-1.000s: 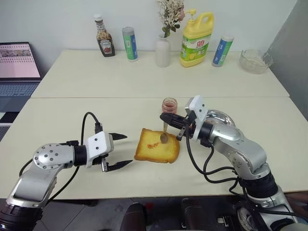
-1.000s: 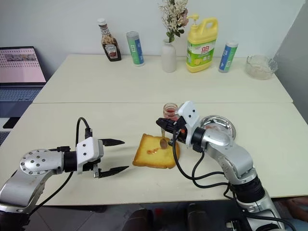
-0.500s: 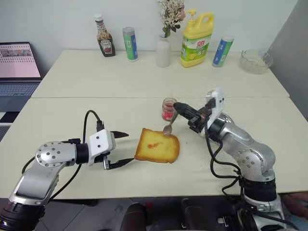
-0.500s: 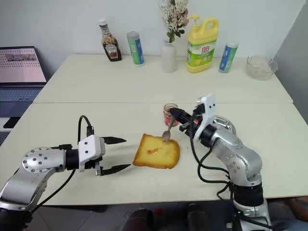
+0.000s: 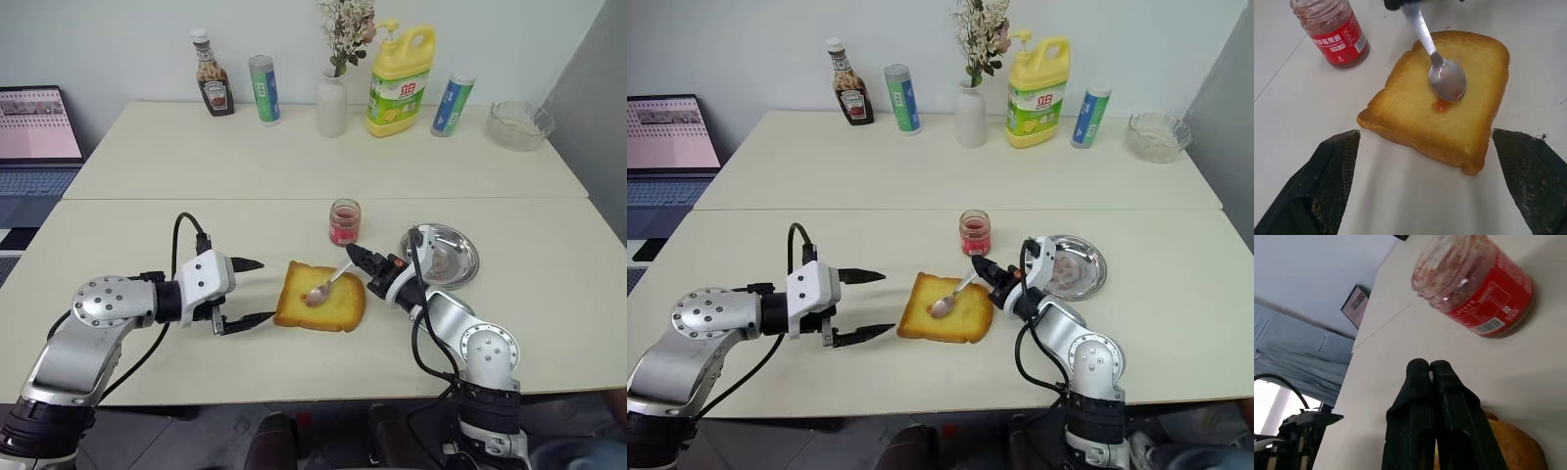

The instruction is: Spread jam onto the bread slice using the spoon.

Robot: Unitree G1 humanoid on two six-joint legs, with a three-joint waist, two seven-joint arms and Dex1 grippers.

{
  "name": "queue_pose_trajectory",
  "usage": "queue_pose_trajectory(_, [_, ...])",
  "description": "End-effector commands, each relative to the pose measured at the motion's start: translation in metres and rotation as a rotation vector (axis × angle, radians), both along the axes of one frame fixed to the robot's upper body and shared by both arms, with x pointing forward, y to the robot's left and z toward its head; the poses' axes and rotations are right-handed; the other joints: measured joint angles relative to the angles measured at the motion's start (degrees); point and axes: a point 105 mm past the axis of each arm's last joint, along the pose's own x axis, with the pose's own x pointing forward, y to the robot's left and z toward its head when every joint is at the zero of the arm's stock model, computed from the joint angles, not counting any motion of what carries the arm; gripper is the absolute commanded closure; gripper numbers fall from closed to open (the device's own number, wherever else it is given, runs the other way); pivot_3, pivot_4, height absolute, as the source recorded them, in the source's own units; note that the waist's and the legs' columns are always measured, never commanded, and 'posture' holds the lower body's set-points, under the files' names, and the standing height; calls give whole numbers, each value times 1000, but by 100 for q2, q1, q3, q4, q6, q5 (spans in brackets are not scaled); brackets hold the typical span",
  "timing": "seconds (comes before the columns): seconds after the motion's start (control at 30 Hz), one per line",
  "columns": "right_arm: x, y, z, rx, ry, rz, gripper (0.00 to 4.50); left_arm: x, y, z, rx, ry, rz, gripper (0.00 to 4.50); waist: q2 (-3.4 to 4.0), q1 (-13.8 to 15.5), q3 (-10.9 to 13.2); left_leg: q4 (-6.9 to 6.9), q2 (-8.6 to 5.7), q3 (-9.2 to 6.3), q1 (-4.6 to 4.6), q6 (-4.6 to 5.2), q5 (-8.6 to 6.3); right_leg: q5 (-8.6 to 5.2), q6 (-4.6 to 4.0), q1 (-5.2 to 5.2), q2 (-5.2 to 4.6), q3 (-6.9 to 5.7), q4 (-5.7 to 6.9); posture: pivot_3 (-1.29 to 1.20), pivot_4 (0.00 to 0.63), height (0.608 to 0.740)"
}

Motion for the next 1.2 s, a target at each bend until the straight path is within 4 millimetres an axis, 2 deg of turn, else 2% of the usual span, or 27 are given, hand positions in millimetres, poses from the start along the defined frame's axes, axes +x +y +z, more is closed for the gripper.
queue_pose_trajectory(0.03, [3, 15, 11, 90, -16, -1, 4479, -1, -5, 8, 2, -21, -36, 0, 0, -3, 0, 0, 0, 0, 0, 0, 0, 0, 0, -1, 0, 0, 0, 0, 150, 740])
queue_pose_trajectory(0.27, [4, 19, 4, 98, 19, 20, 4479, -4, -8, 6, 9, -13, -47, 0, 0, -4, 0, -2, 0, -1, -1, 0, 0, 0, 0, 0, 0, -1, -1, 0, 150, 740])
queue_pose_trajectory(0.4, [-1, -1, -5, 28, 8, 29, 4479, -4, -8, 6, 8, -11, -48, 0, -1, 3, -1, -2, 0, -2, -1, 0, 0, 0, 0, 1, 0, -1, -3, 0, 150, 740])
queue_pose_trajectory(0.57, [-2, -33, -4, -2, 8, 6, 4479, -4, 1, -1, 46, -3, -36, 0, -2, -1, -1, 0, 0, 0, 1, 0, 0, 0, 0, 3, -1, 0, -2, 0, 150, 740])
queue_pose_trajectory(0.7, [0, -43, 0, -1, 10, -2, 4479, -3, 7, -3, 59, -1, -29, 0, -2, -2, -1, 0, -1, 0, 3, 0, 0, 0, 1, 4, 0, 0, -2, 0, 150, 740])
queue_pose_trajectory(0.8, [12, -35, 10, 80, 16, -48, 4479, -5, 5, -6, 55, 4, -31, 0, -1, -10, -1, 0, 1, 0, 3, 0, 0, 0, 1, 4, 2, 1, -1, 0, 150, 740])
queue_pose_trajectory(1.0, [28, -10, 15, 141, 41, -65, 4479, -5, -3, -4, 33, 6, -50, 0, -1, -24, -1, -3, 8, -1, 1, 0, 0, 0, 0, 0, 10, 2, -1, 0, 150, 740])
queue_pose_trajectory(1.1, [30, 2, 11, 132, 61, -38, 4479, -4, -3, -3, 36, 3, -55, 0, -1, -14, -1, -3, 5, 2, -2, 0, 0, 0, 0, -1, 6, 3, -4, 0, 150, 740])
queue_pose_trajectory(1.2, [28, 2, 1, 92, 75, -28, 4479, -5, -4, -3, 36, 15, -61, 0, -1, -11, -1, -3, 3, 1, -2, 0, 0, 0, 0, 0, 4, 2, -4, 0, 150, 740])
